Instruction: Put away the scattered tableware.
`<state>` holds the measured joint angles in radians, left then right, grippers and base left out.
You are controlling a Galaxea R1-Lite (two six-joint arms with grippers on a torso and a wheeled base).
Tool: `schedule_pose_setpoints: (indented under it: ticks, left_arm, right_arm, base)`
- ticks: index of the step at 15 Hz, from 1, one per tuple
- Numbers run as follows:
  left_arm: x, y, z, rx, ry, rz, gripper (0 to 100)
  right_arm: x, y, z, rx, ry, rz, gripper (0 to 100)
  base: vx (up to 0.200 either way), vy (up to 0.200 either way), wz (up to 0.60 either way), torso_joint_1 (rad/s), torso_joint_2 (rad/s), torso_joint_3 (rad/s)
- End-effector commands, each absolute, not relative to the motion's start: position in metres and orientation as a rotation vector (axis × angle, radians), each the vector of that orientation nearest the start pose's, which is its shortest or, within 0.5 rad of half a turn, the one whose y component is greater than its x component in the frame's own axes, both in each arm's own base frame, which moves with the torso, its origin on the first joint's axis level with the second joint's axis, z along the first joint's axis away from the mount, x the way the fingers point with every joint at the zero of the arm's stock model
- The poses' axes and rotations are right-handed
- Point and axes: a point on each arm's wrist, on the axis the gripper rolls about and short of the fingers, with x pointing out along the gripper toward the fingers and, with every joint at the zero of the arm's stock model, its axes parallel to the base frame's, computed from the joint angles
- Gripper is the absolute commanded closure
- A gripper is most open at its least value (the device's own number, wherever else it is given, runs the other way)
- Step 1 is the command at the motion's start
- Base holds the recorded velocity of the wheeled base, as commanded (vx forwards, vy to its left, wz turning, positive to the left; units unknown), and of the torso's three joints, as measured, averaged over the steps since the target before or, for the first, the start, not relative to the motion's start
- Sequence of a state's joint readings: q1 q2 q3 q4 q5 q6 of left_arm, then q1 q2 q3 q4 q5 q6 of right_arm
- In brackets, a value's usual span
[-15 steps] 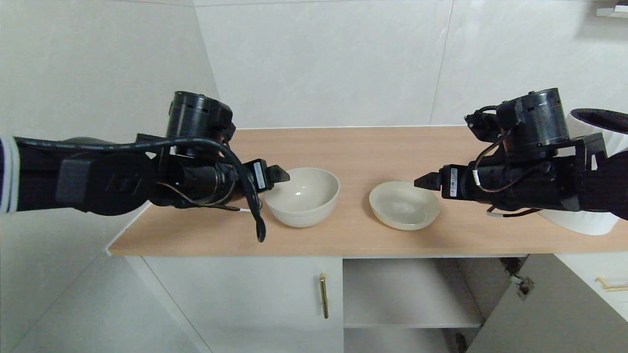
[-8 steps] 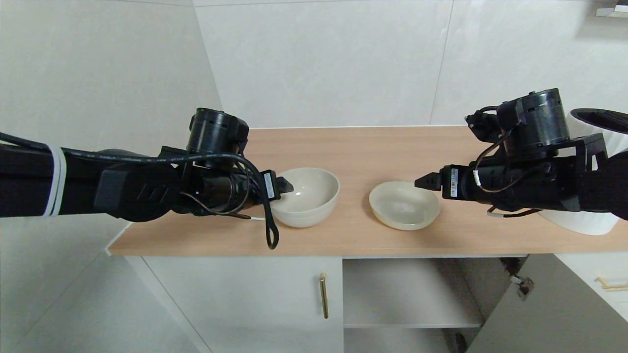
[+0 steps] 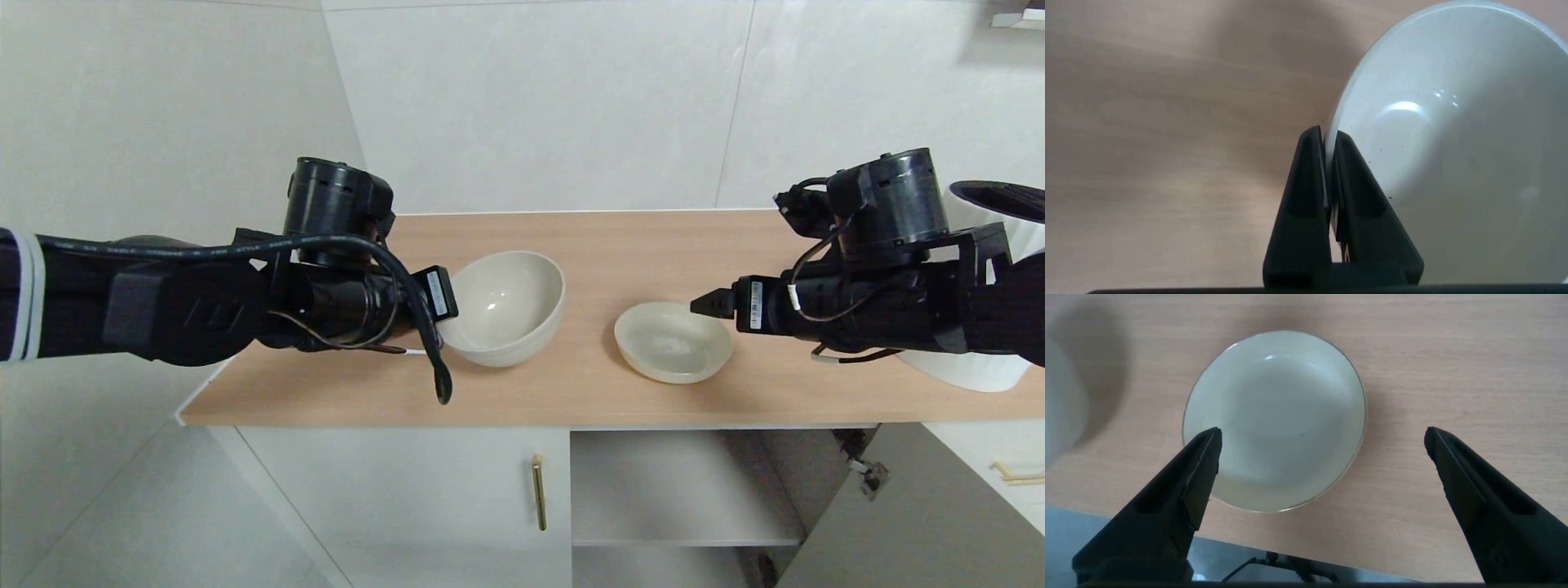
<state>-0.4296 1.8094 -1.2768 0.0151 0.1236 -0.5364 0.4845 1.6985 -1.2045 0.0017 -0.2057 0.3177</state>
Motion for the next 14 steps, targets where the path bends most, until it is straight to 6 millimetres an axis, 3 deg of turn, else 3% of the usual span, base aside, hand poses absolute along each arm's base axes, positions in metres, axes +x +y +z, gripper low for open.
schedule_pose_setpoints:
  ticks: [1, 4, 5, 8, 14]
  left_arm:
    - [0.311, -0.140, 0.221, -0.376, 0.575, -0.154, 100]
    - [0.311, -0.139, 0.221, -0.376, 0.575, -0.154, 100]
    - [0.311, -0.139, 0.222, -0.377, 0.574, -0.155, 100]
    - [0.311, -0.139, 0.222, -0.376, 0.573, -0.153, 100]
    - [0.308, -0.138, 0.227, -0.381, 0.561, -0.158, 100]
  right_arm:
    - [0.286, 0.145, 0.228, 0.136, 0.519, 0.193, 0]
    - [0.293, 0.147, 0.218, 0.121, 0.550, 0.181, 0]
    - [0.304, 0.147, 0.203, 0.101, 0.587, 0.150, 0]
    - [0.320, 0.147, 0.186, 0.069, 0.611, 0.074, 0]
    - [0.325, 0.146, 0.183, 0.064, 0.617, 0.062, 0]
  base:
    - [0.000, 0.000, 0.00, 0.000, 0.00, 0.000]
    - [0.000, 0.000, 0.00, 0.000, 0.00, 0.000]
    - [0.000, 0.000, 0.00, 0.000, 0.00, 0.000]
    - [0.000, 0.000, 0.00, 0.000, 0.00, 0.000]
    - [0.000, 0.000, 0.00, 0.000, 0.00, 0.000]
